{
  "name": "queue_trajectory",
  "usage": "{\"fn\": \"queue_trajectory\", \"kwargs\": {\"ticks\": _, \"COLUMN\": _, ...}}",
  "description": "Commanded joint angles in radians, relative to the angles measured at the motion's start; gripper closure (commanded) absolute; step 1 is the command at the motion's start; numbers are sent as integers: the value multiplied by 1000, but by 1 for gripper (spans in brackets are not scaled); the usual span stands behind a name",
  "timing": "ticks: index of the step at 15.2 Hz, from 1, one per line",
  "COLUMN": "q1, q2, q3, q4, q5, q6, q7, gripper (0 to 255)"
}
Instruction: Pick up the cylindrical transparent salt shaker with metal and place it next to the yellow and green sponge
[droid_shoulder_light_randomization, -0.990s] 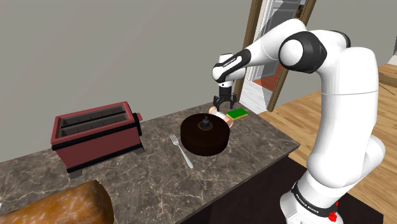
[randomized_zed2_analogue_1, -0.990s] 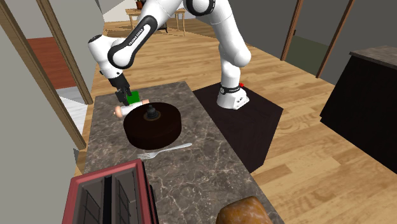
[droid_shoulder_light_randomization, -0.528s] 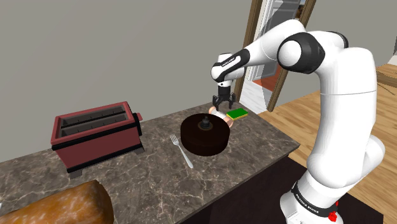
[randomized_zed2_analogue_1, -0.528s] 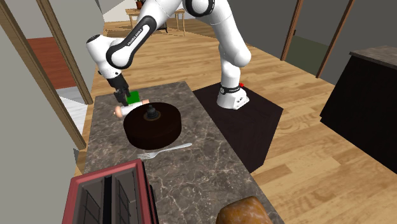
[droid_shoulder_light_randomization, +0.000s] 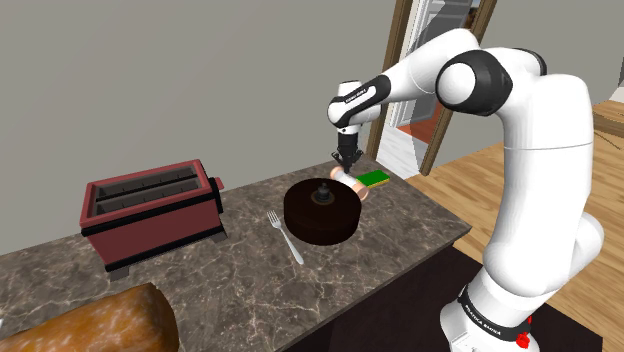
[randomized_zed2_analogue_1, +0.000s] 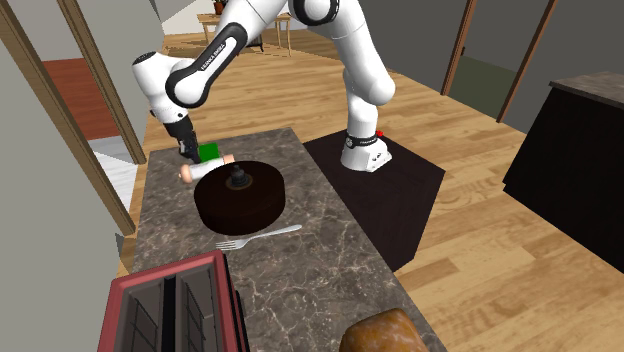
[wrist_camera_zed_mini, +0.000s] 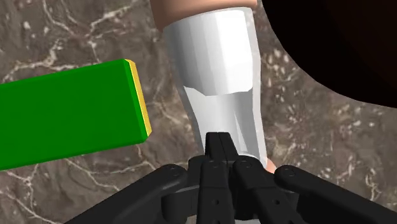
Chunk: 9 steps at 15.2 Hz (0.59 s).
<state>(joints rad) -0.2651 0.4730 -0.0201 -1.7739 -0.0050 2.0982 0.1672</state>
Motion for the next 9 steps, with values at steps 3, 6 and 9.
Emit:
{"fn": "queue_trajectory", "kwargs": {"ticks": 3, "q1": -10, "q2": -20, "q3": 13, "q4": -37, "q5": 8, "q6": 2, "q7": -55, "gripper": 0}}
{"fn": "queue_trajectory", "kwargs": {"ticks": 6, "q1": -23, "q2": -37, "q3": 28, "q4": -88, "q5": 16, "q6": 14, "q7": -121, "gripper": 0}}
{"fn": "queue_trajectory", "kwargs": {"ticks": 9, "q1": -23, "q2": -21, "q3": 28, "q4": -106, "q5": 16, "q6": 49, "q7": -121, "gripper": 0}}
